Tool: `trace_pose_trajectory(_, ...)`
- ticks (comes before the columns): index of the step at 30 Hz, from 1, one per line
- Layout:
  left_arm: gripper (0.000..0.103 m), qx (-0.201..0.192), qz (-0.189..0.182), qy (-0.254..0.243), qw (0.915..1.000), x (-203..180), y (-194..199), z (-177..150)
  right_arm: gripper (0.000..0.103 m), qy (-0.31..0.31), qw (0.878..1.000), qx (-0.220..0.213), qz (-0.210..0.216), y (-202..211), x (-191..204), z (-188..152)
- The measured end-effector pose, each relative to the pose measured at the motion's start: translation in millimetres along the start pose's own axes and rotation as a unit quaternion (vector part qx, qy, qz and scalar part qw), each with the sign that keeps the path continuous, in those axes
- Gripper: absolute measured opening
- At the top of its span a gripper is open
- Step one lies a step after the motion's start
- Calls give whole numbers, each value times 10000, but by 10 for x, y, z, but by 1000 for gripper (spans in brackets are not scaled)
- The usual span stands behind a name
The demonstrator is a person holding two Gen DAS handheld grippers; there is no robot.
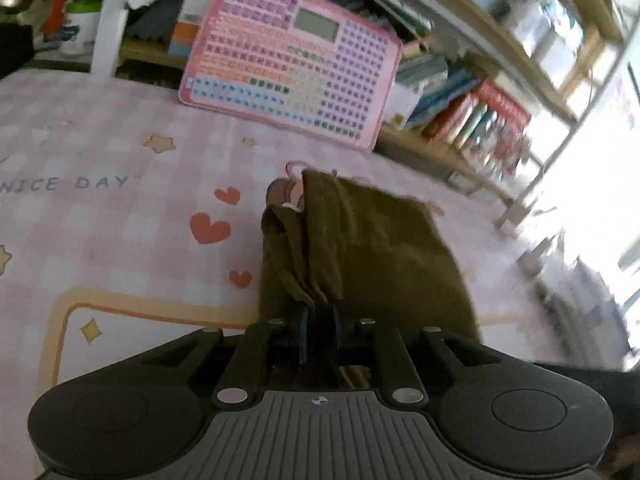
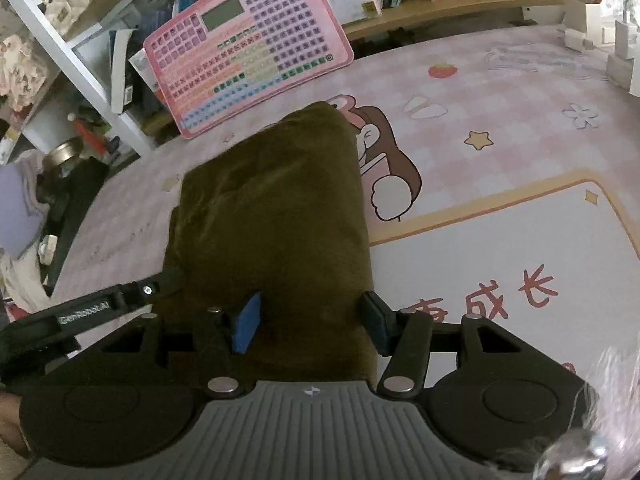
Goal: Fold clothes
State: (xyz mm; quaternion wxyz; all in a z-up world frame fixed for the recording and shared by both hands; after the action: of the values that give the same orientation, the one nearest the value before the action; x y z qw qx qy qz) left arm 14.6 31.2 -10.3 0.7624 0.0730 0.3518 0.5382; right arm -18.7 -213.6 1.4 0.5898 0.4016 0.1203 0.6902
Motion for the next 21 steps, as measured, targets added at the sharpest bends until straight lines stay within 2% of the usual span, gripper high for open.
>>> trace_pose_trajectory(1, 16, -54, -48, 54, 10000, 22, 51, 13, 53, -24, 10000, 2, 7, 2, -5, 4)
trace_pose_trajectory(2, 26, -86, -35, 92, 9999, 53, 98, 18, 54, -56, 10000, 2, 14, 6, -13, 11)
trace_pose_trajectory(3, 43, -96, -27, 144, 9998, 81, 127, 17, 55, -88, 10000, 2, 20, 10, -20, 20)
trace_pose_trajectory(4, 55, -68, -29, 221, 9997, 106, 126, 6, 56, -138, 9999, 0, 33, 11, -35, 27)
trace_pose_trajectory(9, 70, 312, -221, 790, 9961, 252, 8, -74, 65, -517, 9986, 99, 105, -29, -145, 46)
trace_pose_trajectory(13, 70, 580, -228, 1008, 9930, 292, -151, -117, 66, -913, 9952, 257, 238, -99, -237, 41)
trace_pose_trajectory(17, 66, 605, -325, 1181, 9906, 312, -218, -141, 65, -1137, 9923, 350, 350, -152, -289, 25)
trace_pose_trajectory(19, 51, 643, -269, 1203, 9903, 303, -241, -143, 65, -1220, 9912, 343, 392, -168, -307, 23)
trace_pose_trajectory(20, 47, 670, -229, 1191, 9904, 290, -245, -141, 60, -1194, 9914, 356, 394, -176, -298, 29)
trace_pose_trajectory(21, 42, 694, -210, 1163, 9906, 270, -241, -136, 52, -1141, 9919, 368, 408, -178, -279, 34)
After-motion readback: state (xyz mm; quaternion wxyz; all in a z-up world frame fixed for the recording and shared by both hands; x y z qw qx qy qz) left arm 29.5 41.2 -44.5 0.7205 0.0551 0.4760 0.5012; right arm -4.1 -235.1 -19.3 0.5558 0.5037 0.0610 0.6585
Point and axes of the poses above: each gripper's, at about its wrist camera, not at the fingertips, and y roughly against the way its jaws point, x to its left, z to its top, the point moved 1 cm from there along -y, roughly the way its jaws point, and after that the axes turned 9 degrees about -x, right-handed, at the moved point
